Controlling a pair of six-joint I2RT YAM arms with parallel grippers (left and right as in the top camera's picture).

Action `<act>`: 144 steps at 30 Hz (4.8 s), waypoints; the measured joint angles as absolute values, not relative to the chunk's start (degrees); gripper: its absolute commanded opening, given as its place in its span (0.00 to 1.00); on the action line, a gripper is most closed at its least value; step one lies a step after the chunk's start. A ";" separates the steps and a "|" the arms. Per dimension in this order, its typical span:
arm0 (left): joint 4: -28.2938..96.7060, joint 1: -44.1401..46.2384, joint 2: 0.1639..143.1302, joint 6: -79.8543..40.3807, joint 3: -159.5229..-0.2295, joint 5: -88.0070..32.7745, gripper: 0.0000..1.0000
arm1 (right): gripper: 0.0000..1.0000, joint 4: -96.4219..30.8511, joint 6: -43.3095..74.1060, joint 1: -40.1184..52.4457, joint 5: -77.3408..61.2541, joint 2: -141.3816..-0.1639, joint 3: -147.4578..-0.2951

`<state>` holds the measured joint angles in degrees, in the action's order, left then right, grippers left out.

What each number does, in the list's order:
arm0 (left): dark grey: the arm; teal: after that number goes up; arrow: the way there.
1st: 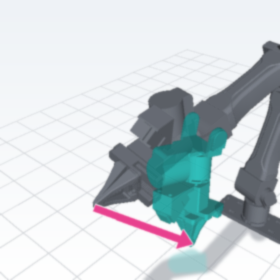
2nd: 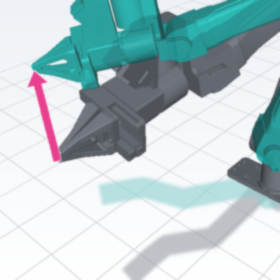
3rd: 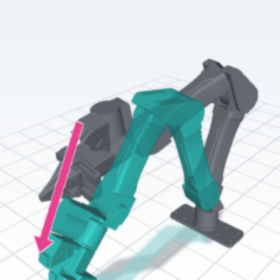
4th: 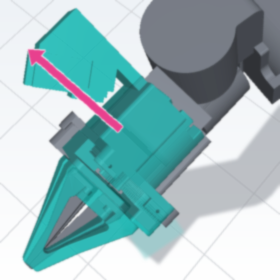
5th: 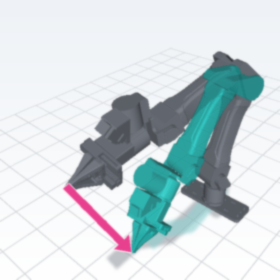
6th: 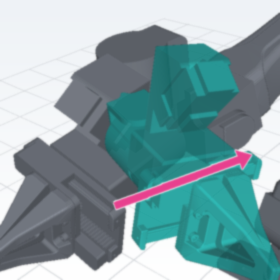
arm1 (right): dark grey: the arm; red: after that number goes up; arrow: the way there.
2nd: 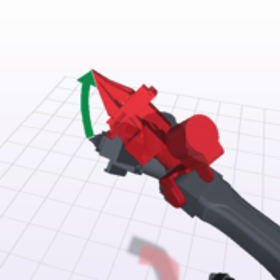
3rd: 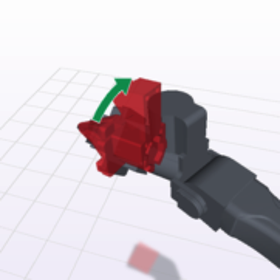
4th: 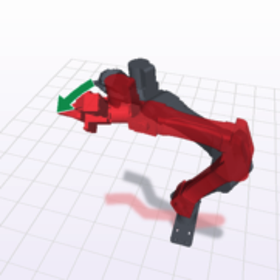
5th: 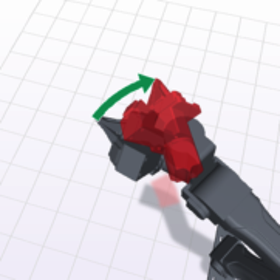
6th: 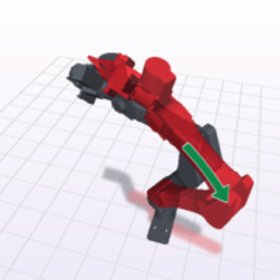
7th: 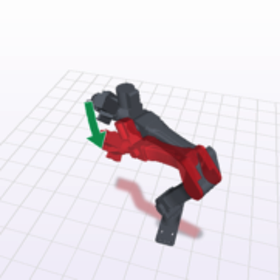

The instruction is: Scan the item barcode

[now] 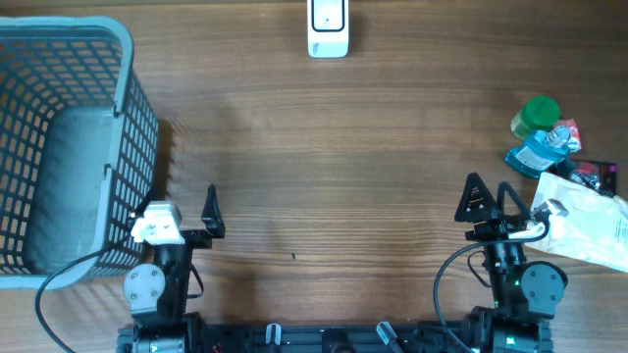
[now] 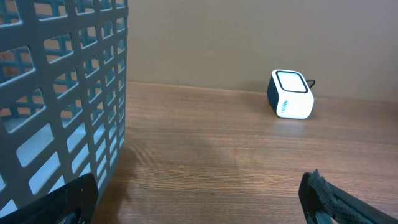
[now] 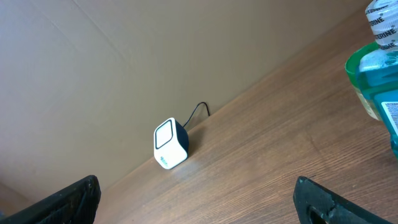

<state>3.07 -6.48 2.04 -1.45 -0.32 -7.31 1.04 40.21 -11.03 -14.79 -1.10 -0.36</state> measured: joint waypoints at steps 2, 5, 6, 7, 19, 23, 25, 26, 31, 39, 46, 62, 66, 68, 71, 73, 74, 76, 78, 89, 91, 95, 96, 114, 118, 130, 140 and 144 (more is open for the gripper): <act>3.07 -6.48 2.04 -1.45 -0.32 -7.31 1.00 | 1.00 1.04 40.21 -11.03 -14.79 -1.10 -0.36; 3.07 -6.48 2.04 -1.45 -0.32 -7.31 1.00 | 1.00 1.04 40.12 -11.03 -14.74 -1.10 -0.36; 3.07 -6.46 2.04 -1.45 -0.32 -7.31 1.00 | 1.00 1.02 39.90 -11.00 -14.35 -1.10 -0.36; 3.07 -6.48 2.04 -1.45 -0.32 -7.31 1.00 | 1.00 0.99 39.77 -11.00 -13.78 -1.10 -0.36; 3.07 -6.48 2.04 -1.45 -0.32 -7.31 1.00 | 1.00 0.36 33.06 -5.48 1.56 -1.10 -0.36; 3.07 -6.48 2.04 -1.45 -0.32 -7.31 1.00 | 1.00 0.12 27.03 -5.43 1.30 -1.10 -0.36; 3.07 -6.48 2.04 -1.45 -0.32 -7.31 1.00 | 1.00 -0.05 24.23 -5.43 0.27 -1.10 -0.36; 3.07 -6.48 2.04 -1.45 -0.32 -7.31 1.00 | 1.00 -0.05 22.90 -5.43 -0.21 -1.10 -0.36; 3.07 -6.48 2.04 -1.45 -0.32 -7.31 1.00 | 1.00 -0.05 19.57 -5.43 -1.72 -1.10 -0.36; 3.07 -6.48 2.04 -1.45 -0.32 -7.31 1.00 | 1.00 -0.03 10.37 -5.45 -4.16 -1.10 -0.36; 3.07 -6.48 2.04 -1.45 -0.32 -7.31 1.00 | 1.00 -0.03 3.20 -5.45 -5.34 -1.10 -0.36; 3.07 -6.46 2.04 -1.45 -0.32 -7.31 1.00 | 1.00 -0.03 0.08 -5.45 -5.56 -1.10 -0.36; 3.07 -6.48 2.04 -1.45 -0.32 -7.31 1.00 | 1.00 -0.03 0.08 -5.45 -5.56 -1.10 -0.36; 3.07 -6.48 2.04 -1.48 -0.32 -7.31 1.00 | 1.00 -0.03 0.08 -5.45 -5.56 -1.10 -0.36; 3.07 -6.48 2.04 -1.45 -0.32 -7.31 1.00 | 1.00 -0.03 0.08 -5.45 -5.56 -1.10 -0.36; 3.07 -6.48 2.04 -1.45 -0.32 -7.31 1.00 | 1.00 -0.03 0.08 -5.45 -5.56 -1.10 -0.36; 3.07 -6.46 2.04 -1.45 -0.32 -7.31 1.00 | 1.00 -0.03 0.08 -5.45 -5.56 -1.10 -0.36; 3.16 -6.46 2.04 -1.45 -0.32 -7.09 1.00 | 1.00 -0.03 0.08 -5.45 -5.56 -1.10 -0.36; 3.29 -6.46 1.98 -1.50 -0.32 -6.61 1.00 | 1.00 -0.03 0.08 -5.45 -5.56 -1.10 -0.36; 3.62 -0.97 0.84 -1.69 -0.36 -4.93 1.00 | 1.00 -0.03 0.08 -5.56 -5.56 -1.10 -0.36; 3.62 -0.25 0.84 -1.89 -0.36 -4.93 1.00 | 1.00 -0.03 0.08 -5.56 -5.56 -1.10 -0.36; 3.64 -0.10 0.84 -2.94 -0.38 -4.73 1.00 | 1.00 -0.01 0.08 -5.56 -5.56 -1.10 -0.36; 3.64 -0.05 0.84 -3.20 -0.38 -4.73 1.00 | 1.00 -0.03 0.08 -5.56 -5.56 -1.10 -0.36; 3.57 -0.05 0.84 -4.01 -0.38 -4.73 1.00 | 1.00 -0.03 0.08 -5.56 -5.56 -1.10 -0.36; 3.57 -0.05 0.84 -4.01 -0.38 -4.75 1.00 | 1.00 -0.03 0.08 -5.56 -5.56 -1.10 -0.36; 3.57 -0.05 0.84 -4.01 -0.36 -4.75 1.00 | 1.00 -0.03 0.08 -5.56 -5.56 -1.10 -0.36; 3.57 -0.05 0.84 -4.01 -0.38 -4.75 1.00 | 1.00 -0.03 0.08 -5.56 -5.56 -1.10 -0.36; 3.57 -0.05 0.84 -4.03 -0.36 -4.75 1.00 | 1.00 -0.01 0.08 -5.56 -5.56 -1.10 -0.36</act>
